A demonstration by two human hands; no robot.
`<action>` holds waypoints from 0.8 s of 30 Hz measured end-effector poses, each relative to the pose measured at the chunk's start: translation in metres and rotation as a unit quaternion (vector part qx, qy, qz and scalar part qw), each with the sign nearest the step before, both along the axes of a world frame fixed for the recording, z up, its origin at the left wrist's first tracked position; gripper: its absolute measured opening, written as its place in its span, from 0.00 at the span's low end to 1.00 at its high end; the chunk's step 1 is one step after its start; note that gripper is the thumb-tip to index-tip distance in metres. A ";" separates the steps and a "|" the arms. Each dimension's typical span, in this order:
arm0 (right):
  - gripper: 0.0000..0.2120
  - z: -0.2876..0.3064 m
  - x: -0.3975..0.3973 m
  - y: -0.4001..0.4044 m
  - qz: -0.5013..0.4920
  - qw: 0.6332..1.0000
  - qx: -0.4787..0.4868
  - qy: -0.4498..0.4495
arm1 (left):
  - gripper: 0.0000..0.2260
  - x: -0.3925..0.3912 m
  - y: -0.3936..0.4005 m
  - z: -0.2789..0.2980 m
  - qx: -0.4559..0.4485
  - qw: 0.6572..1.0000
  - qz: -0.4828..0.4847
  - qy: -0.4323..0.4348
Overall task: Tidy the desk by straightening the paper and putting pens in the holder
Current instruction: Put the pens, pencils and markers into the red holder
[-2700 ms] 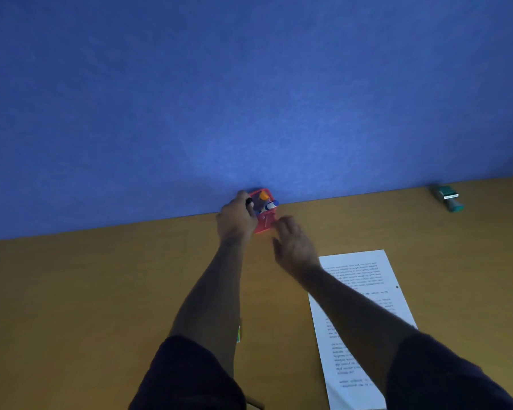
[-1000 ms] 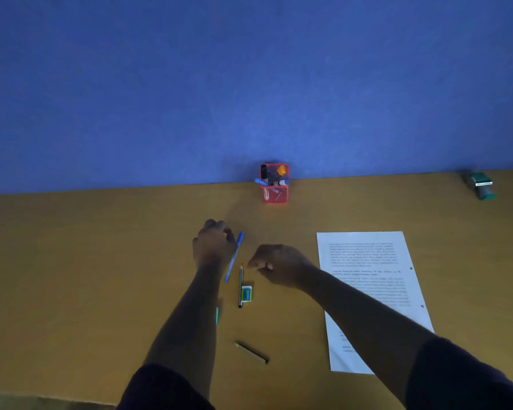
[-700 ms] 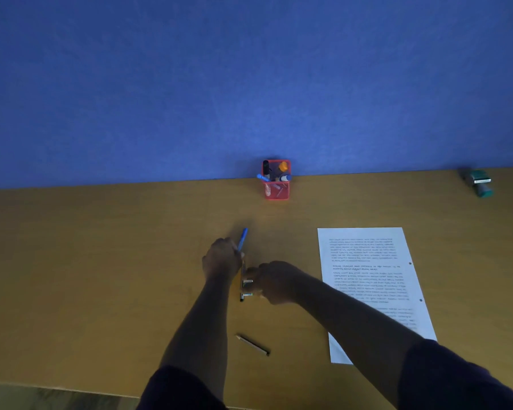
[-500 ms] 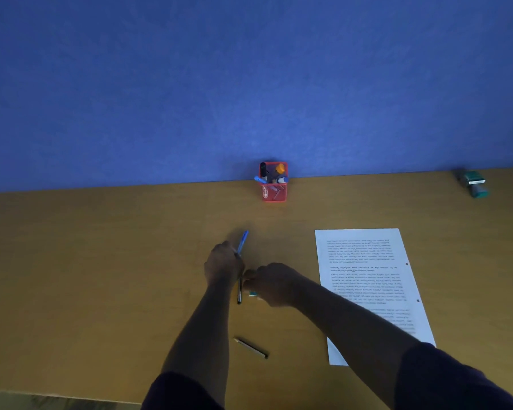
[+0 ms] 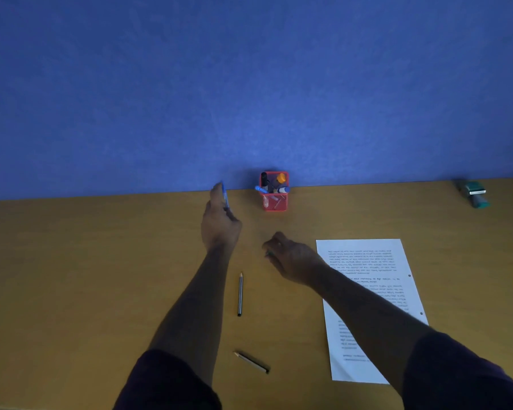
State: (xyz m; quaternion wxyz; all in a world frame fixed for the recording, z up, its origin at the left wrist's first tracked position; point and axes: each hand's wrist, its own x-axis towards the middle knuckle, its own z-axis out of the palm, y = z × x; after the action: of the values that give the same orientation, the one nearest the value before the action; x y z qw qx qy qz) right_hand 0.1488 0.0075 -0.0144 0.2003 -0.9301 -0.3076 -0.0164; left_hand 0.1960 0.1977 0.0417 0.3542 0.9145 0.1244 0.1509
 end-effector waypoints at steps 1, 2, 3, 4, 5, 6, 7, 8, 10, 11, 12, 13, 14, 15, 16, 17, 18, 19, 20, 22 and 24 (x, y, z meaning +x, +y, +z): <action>0.14 0.003 0.008 -0.004 -0.017 1.000 0.014 0.004 | 0.33 0.008 -0.003 0.008 0.001 1.000 -0.014 -0.016; 0.13 0.006 0.017 -0.007 -0.034 0.999 0.030 0.003 | 0.34 0.015 -0.007 0.016 0.007 0.999 -0.026 -0.031; 0.13 0.010 0.026 -0.011 -0.054 0.997 0.051 0.002 | 0.35 0.023 -0.011 0.024 0.012 0.998 -0.036 -0.045; 0.12 0.014 0.035 -0.015 -0.077 0.994 0.073 0.001 | 0.36 0.030 -0.015 0.031 0.010 0.997 -0.047 -0.057; 0.11 0.018 0.043 -0.019 -0.101 0.990 0.094 0.000 | 0.36 0.037 -0.019 0.037 0.005 0.996 -0.059 -0.064; 0.11 0.022 0.051 -0.023 -0.123 0.986 0.111 -0.002 | 0.36 0.044 -0.023 0.042 0.000 0.995 -0.071 -0.068; 0.11 0.026 0.057 -0.027 -0.140 0.982 0.129 -0.005 | 0.35 0.050 -0.026 0.046 -0.002 0.994 -0.081 -0.070; 0.10 0.030 0.063 -0.030 -0.153 0.977 0.150 -0.010 | 0.33 0.055 -0.029 0.049 -0.002 0.994 -0.088 -0.071; 0.09 0.037 0.073 -0.036 -0.184 0.963 0.196 -0.019 | 0.30 0.064 -0.035 0.053 -0.004 0.993 -0.093 -0.080; 0.08 0.040 0.078 -0.038 -0.203 0.954 0.220 -0.023 | 0.29 0.067 -0.038 0.054 -0.009 0.992 -0.093 -0.087; 0.08 0.043 0.082 -0.040 -0.223 0.944 0.243 -0.025 | 0.27 0.070 -0.042 0.055 -0.014 0.991 -0.093 -0.096; 0.09 0.046 0.086 -0.042 -0.241 0.934 0.263 -0.029 | 0.26 0.072 -0.045 0.055 -0.020 0.990 -0.091 -0.104; 0.09 0.048 0.091 -0.043 -0.257 0.925 0.276 -0.033 | 0.24 0.074 -0.048 0.056 -0.023 0.989 -0.089 -0.112; 0.09 0.050 0.095 -0.043 -0.269 0.920 0.282 -0.038 | 0.22 0.075 -0.051 0.056 -0.024 0.989 -0.088 -0.120; 0.09 0.052 0.100 -0.042 -0.274 0.917 0.286 -0.041 | 0.21 0.077 -0.054 0.057 -0.025 0.987 -0.087 -0.129; 0.09 0.054 0.104 -0.041 -0.273 0.917 0.289 -0.043 | 0.20 0.078 -0.056 0.057 -0.026 0.986 -0.088 -0.138; 0.08 0.056 0.108 -0.040 -0.266 0.919 0.288 -0.045 | 0.20 0.079 -0.059 0.056 -0.024 0.985 -0.092 -0.144; 0.08 0.057 0.112 -0.038 -0.256 0.924 0.281 -0.046 | 0.19 0.079 -0.061 0.055 -0.015 0.985 -0.097 -0.145; 0.08 0.058 0.117 -0.037 -0.246 0.930 0.269 -0.047 | 0.17 0.079 -0.063 0.053 0.001 0.984 -0.106 -0.142; 0.08 0.059 0.124 -0.033 -0.225 0.943 0.241 -0.047 | 0.14 0.078 -0.065 0.047 0.037 0.982 -0.132 -0.129; 0.08 0.057 0.130 -0.027 -0.210 0.955 0.205 -0.027 | 0.12 0.077 -0.064 0.041 0.047 0.982 -0.143 -0.111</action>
State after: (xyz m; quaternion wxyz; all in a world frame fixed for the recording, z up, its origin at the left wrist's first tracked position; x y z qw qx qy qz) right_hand 0.2793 -0.0195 0.0426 0.3705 -0.9117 -0.1005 -0.1463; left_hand 0.2732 0.1342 0.0825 0.3400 0.9161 -0.0552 0.2052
